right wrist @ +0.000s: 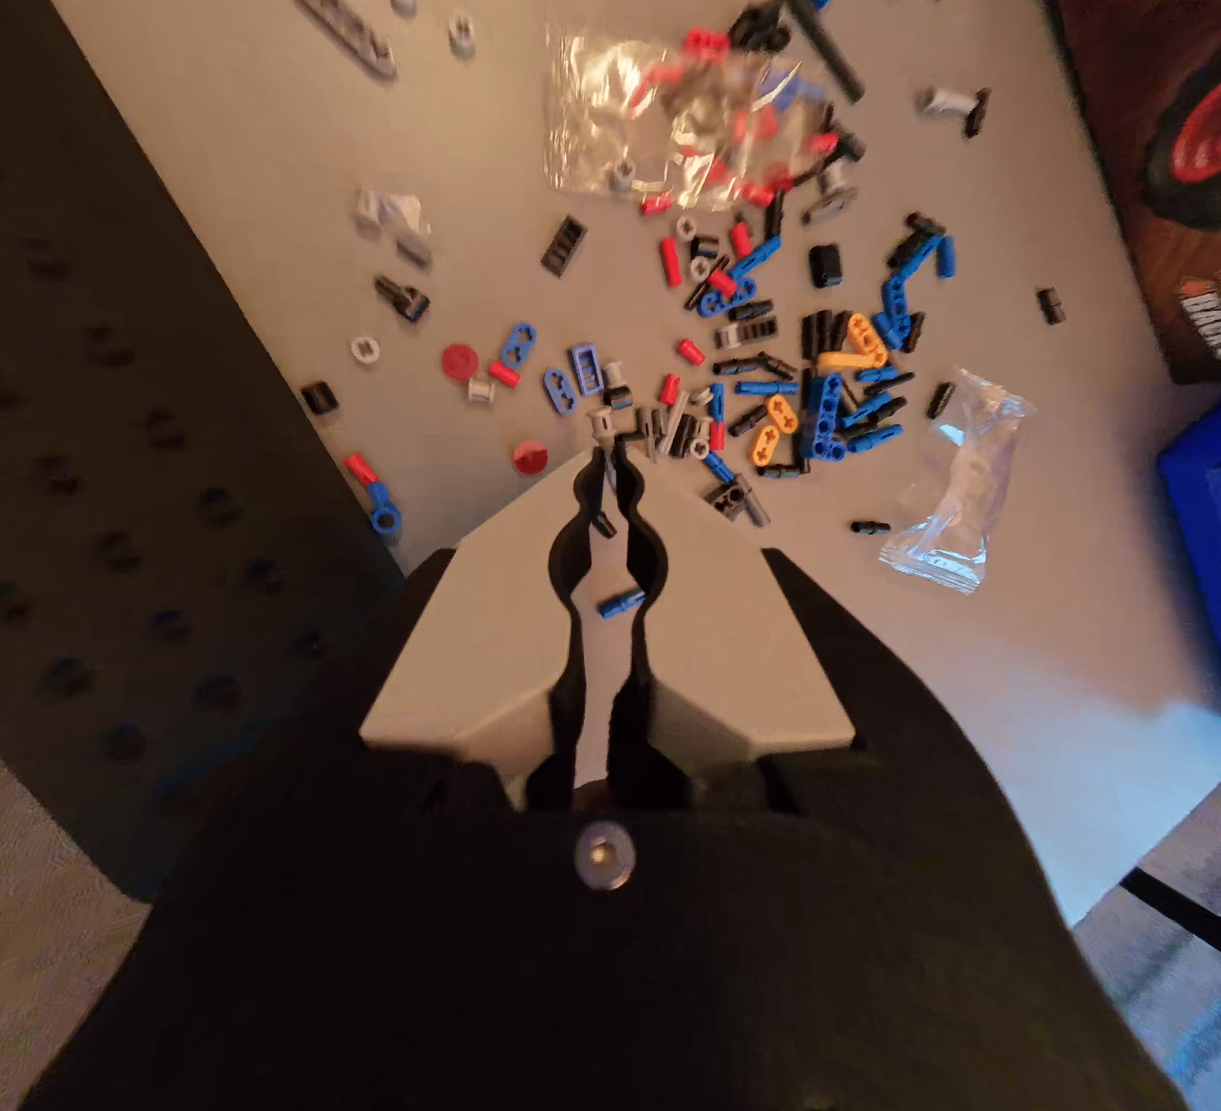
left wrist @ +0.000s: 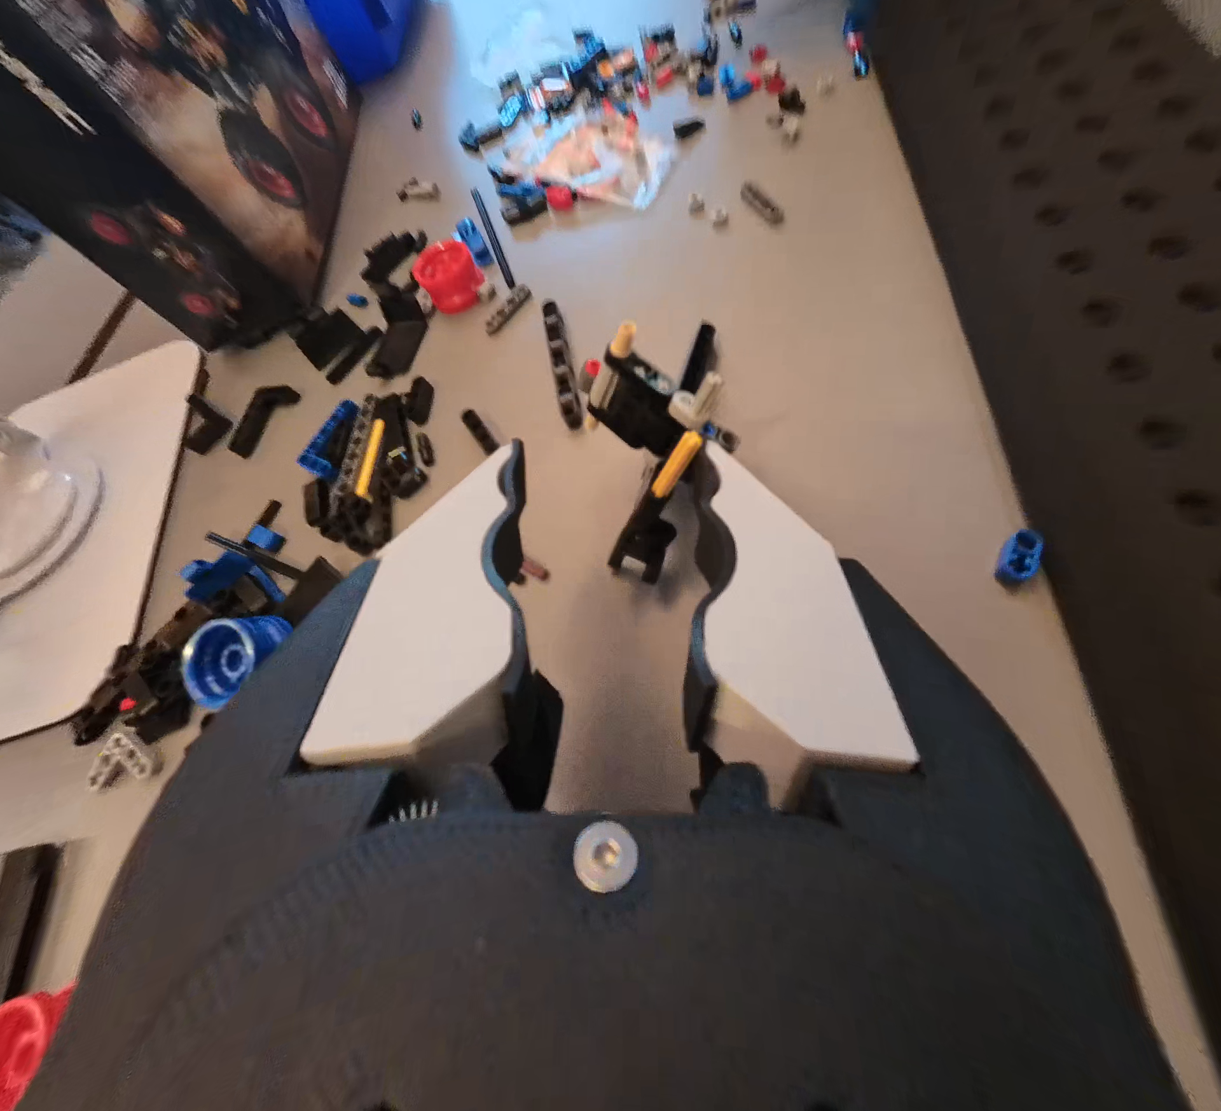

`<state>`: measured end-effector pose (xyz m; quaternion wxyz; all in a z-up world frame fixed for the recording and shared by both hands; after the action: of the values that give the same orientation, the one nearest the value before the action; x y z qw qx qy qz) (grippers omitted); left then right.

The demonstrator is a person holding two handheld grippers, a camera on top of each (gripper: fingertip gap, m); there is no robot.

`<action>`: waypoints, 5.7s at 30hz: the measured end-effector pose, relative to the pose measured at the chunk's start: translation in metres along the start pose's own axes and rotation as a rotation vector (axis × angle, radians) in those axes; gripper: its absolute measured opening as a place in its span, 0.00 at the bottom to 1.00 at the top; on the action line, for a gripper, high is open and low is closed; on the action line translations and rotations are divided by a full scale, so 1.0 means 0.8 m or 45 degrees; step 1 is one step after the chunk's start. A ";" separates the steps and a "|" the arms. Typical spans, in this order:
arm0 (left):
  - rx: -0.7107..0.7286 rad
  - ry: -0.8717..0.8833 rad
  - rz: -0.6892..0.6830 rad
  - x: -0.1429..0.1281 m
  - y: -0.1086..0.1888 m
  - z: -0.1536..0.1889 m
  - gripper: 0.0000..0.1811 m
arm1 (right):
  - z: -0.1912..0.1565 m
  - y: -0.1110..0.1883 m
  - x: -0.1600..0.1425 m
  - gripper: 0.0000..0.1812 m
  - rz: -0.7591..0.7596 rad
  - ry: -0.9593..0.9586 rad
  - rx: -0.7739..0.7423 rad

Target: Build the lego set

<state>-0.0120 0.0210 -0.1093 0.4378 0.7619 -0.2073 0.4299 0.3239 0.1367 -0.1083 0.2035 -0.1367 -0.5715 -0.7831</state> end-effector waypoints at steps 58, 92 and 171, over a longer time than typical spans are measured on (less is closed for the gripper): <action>0.546 0.076 0.226 0.067 0.074 -0.045 0.18 | -0.148 -0.135 0.351 0.03 0.538 0.219 0.561; -0.214 0.723 0.702 0.086 0.073 -0.027 0.01 | -0.083 -0.005 0.354 0.03 0.895 0.581 -0.569; -0.271 0.565 0.454 0.129 -0.041 0.037 0.02 | 0.024 0.083 0.002 0.04 0.117 0.022 -0.296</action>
<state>0.0809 0.0199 -0.0460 0.4674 0.5507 -0.2810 0.6319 0.3541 0.1372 -0.0457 0.2269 -0.1786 -0.4682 -0.8351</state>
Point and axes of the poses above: each gripper's, where its closed fingertips meet, y back along the fingers, x out of its top, z = x × y across the jaws, the point moved 6 cm from there along y, back along the fingers, and after that the axes turned 2 degrees about -x, right-handed, at the moved point
